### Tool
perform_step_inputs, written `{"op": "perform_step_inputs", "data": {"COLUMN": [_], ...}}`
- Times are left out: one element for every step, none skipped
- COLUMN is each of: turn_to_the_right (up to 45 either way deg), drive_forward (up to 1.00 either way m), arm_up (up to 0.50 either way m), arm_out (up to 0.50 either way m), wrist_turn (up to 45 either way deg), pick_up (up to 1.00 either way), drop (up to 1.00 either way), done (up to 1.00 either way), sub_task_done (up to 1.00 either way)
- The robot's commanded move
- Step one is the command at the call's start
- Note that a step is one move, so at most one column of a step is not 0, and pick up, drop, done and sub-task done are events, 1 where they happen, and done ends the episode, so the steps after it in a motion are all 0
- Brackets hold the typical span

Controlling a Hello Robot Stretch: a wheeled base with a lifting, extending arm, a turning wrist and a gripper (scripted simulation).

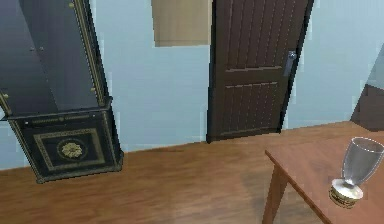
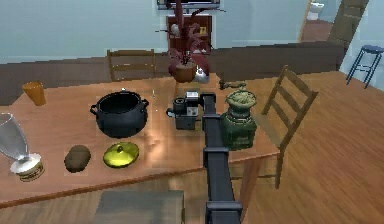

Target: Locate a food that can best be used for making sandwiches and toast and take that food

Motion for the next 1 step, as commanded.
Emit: {"op": "perform_step_inputs", "data": {"turn_to_the_right": [0.0], "drive_forward": [0.00], "arm_up": [0.00], "arm_out": [0.00], "wrist_turn": [0.0], "pick_up": [0.00], "drop": [0.00], "done": [1.00], "sub_task_done": [0.00]}}
